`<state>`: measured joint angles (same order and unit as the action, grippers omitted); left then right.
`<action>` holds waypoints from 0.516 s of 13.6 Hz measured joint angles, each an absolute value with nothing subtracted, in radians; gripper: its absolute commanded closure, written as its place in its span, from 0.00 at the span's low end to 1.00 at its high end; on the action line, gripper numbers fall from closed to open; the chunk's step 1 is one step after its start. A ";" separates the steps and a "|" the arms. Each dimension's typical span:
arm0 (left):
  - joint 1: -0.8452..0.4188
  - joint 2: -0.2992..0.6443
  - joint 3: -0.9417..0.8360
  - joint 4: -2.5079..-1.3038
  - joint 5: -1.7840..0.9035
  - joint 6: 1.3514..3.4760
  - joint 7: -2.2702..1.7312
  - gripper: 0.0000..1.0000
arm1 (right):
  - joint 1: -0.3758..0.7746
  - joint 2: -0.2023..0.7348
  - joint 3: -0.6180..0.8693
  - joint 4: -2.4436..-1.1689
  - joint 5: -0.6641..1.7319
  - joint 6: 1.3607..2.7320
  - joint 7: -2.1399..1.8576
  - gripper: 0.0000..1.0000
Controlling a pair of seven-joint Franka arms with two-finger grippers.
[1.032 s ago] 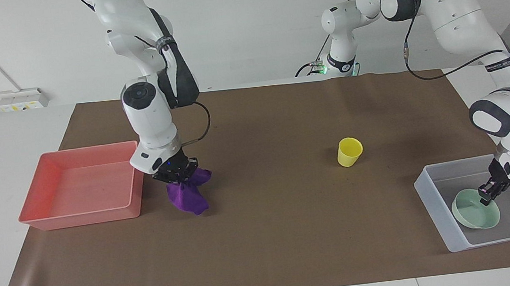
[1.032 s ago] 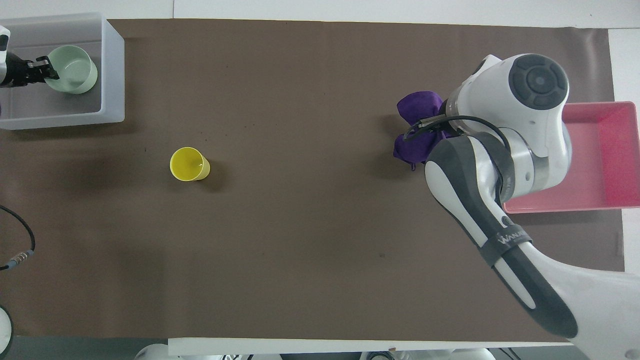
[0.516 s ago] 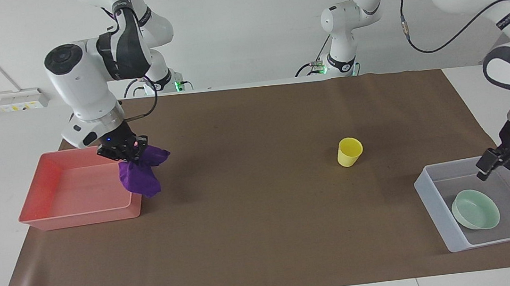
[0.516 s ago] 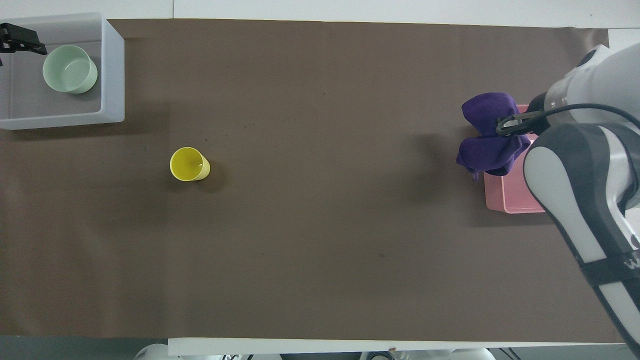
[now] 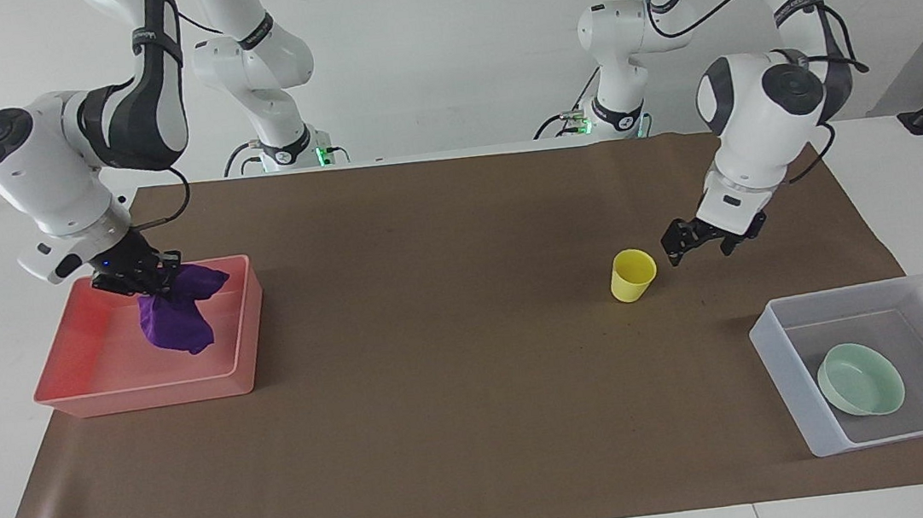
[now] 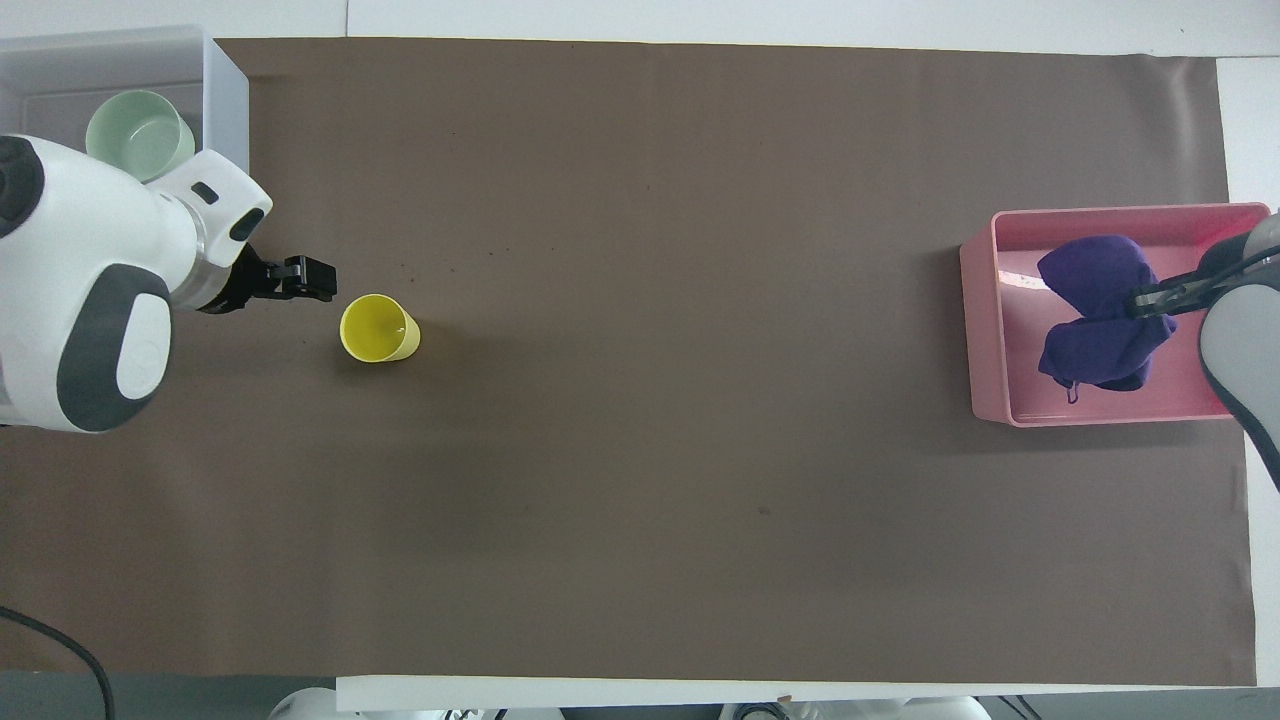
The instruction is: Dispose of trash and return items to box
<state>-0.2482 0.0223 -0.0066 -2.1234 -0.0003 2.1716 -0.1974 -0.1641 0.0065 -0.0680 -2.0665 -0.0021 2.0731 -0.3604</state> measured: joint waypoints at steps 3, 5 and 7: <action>-0.286 0.012 -0.007 -2.209 0.000 2.260 -0.207 0.50 | -0.177 0.026 -0.067 -2.156 -0.002 2.179 -0.365 0.85; -0.292 0.015 -0.007 -2.272 0.000 2.367 -0.230 0.96 | -0.177 0.046 -0.065 -2.185 -0.002 2.246 -0.365 0.71; -0.293 0.016 -0.006 -2.300 0.000 2.408 -0.251 1.00 | -0.176 0.053 -0.062 -2.197 -0.002 2.261 -0.366 0.34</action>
